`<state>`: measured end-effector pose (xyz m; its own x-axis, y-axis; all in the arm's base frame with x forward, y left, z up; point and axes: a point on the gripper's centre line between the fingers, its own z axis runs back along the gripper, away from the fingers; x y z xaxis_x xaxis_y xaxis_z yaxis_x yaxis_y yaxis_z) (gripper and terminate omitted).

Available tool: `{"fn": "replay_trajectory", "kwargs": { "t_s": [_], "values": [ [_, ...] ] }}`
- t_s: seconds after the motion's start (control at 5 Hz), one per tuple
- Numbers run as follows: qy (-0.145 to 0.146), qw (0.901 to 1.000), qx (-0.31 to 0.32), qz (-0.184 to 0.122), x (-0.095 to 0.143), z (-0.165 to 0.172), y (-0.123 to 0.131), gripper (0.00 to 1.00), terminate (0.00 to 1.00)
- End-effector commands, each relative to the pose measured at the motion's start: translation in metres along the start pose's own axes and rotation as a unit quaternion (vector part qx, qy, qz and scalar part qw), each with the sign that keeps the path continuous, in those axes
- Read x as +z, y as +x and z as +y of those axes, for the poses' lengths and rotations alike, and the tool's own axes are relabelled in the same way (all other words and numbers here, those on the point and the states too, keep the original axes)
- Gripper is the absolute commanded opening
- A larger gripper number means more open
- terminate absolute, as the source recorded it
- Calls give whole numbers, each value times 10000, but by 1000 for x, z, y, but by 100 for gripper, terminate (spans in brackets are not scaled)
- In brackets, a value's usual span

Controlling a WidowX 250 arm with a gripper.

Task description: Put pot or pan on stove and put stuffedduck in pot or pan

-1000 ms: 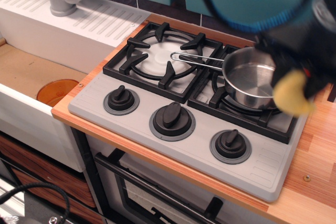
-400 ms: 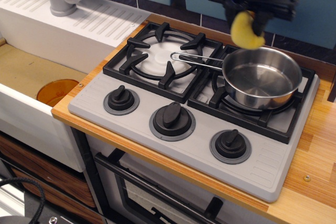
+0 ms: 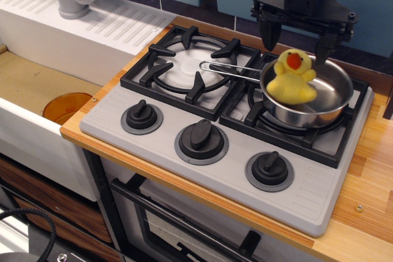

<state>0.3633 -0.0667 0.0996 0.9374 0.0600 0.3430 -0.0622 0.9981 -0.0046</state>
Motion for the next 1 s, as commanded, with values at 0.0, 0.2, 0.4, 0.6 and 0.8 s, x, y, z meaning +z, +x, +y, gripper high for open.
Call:
{"fn": "replay_trajectory", "kwargs": {
  "t_s": [0.0, 0.2, 0.4, 0.6, 0.8],
  "values": [
    [2, 10000, 43, -13, 35, -1, 11, 100, 0],
    [-29, 9997, -228, 93, 51, 17, 8, 100, 0],
    [-142, 9991, -382, 112, 49, 35, 7, 100, 0],
    [-368, 9984, -433, -17, 42, 46, 9, 100, 0],
    [-275, 9984, -486, 67, 38, 50, 13, 100, 0]
  ]
}}
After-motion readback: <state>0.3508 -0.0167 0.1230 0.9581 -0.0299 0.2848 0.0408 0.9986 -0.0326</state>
